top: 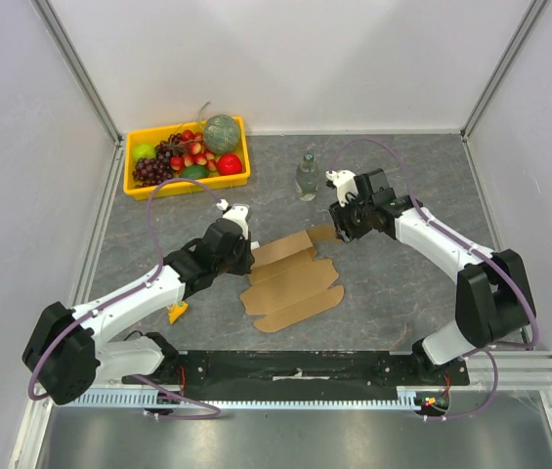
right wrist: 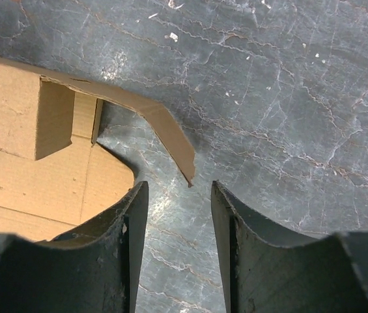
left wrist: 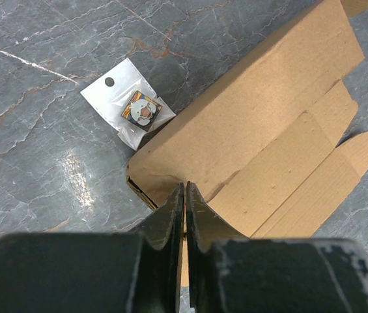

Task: Fold the paper box

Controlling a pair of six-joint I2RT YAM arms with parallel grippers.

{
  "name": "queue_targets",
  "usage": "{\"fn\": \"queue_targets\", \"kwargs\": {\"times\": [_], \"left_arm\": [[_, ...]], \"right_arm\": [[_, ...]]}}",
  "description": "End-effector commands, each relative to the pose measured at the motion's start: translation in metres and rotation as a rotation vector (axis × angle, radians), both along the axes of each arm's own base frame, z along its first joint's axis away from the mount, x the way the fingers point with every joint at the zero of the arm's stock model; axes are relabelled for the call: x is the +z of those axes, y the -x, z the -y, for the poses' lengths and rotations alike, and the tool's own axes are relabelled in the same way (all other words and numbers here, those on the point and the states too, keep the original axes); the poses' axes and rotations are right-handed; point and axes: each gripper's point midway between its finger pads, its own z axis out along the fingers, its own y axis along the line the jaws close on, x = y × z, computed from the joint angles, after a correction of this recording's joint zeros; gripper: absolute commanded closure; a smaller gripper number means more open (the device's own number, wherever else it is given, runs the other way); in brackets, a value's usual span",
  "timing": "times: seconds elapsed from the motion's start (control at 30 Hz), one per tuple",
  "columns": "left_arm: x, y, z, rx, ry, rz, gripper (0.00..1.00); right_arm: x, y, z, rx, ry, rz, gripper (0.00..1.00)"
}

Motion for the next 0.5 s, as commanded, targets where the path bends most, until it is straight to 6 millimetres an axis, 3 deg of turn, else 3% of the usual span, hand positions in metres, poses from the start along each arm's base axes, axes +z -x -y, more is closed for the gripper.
{"fn": "queue_targets", "kwargs": {"times": [0.0,0.2,0.47], "left_arm": [[-0.011,0.004,-0.004,0.024,-0.020,-0.042,0.91],[-0.013,0.004,-0.004,0.023,-0.023,-0.043,0.91],[-0.013,0.002,-0.002,0.023,-0.020,-0.048,0.91]], "right_arm": [[0.009,-0.012,-0.010,0.033,-0.022,0.031,0.51],[0.001,-0.011,-0.016,0.047,-0.047,0.004,0.58],[0.007,-0.007,-0.023,0.064,-0.089,0.007,0.66]]}}
